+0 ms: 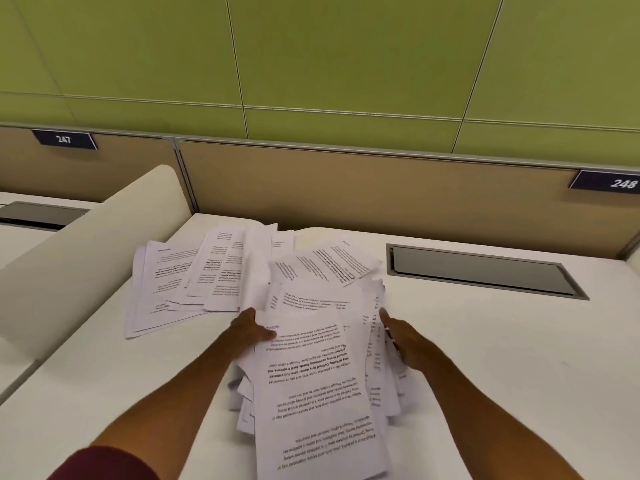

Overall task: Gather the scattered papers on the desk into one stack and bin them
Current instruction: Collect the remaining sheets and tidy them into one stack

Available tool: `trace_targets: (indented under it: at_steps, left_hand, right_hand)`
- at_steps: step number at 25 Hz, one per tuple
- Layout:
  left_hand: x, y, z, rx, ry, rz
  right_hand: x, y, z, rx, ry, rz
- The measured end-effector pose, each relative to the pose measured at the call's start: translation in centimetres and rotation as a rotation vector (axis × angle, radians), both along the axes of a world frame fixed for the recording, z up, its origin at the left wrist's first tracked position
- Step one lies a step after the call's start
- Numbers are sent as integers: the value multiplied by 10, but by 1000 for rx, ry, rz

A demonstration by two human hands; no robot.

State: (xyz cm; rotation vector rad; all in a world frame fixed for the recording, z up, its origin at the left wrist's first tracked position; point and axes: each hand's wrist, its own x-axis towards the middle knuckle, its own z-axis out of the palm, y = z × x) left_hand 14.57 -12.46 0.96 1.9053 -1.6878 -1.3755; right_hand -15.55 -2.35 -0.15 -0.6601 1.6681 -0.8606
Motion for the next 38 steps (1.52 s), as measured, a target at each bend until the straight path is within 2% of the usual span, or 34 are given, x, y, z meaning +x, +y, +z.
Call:
trace_targets:
  at_steps: [2,4,7,10,13,16,19,22,24,25,27,28,29,31,33,36,38]
  left_hand:
    - [-1,1,0,-78,-226,28]
    - [0,4,3,-140,-275,23]
    - [-5,2,5,-270,-258,-69]
    - [-4,-9,4,-317,-472,32]
    - [18,-22,3,-233,-382,275]
    - [54,-39,-1,-237,-275,457]
    - [80,-46,-7,-276,-335,468]
    - [93,-42,-12,-184,-310,523]
    - [99,-37,-15,-131,-359,540]
    - [98,-34,-16,-178,-441,514]
    - [88,-27,-15,-446,-552,381]
    - [76,-23,-15,-564,-517,263]
    - [60,-18,-13,-587,-381,148]
    - [27,-7,-5,-353,-7,15]
    - [-1,5,-1,-91,152,-96]
    - [-43,25,-8,-102,58,-275]
    - [-68,39,-18,-131,28,-284]
  right_hand:
    - [-1,-2,2,27,7,82]
    - [-1,-2,2,28,69,152]
    - [6,-4,0,-18,54,185]
    - [20,-6,0,-80,91,198]
    - [26,0,-6,-125,86,150]
    - [21,11,-4,-105,75,119]
    - [7,22,-1,-44,96,72]
    - [-8,41,3,-18,103,29]
    - [-16,56,4,-23,101,-5]
    - [-18,63,4,-35,98,-14]
    - [-20,73,1,-70,89,-24]
    - [-19,76,0,-90,85,-29]
    - [-19,78,-3,-108,83,-34]
    - [-19,80,-7,-129,83,-42]
    - [-20,82,-9,-136,50,-49]
    - [-26,79,-9,-116,-155,0]
    - [-31,75,-7,-60,-247,-13]
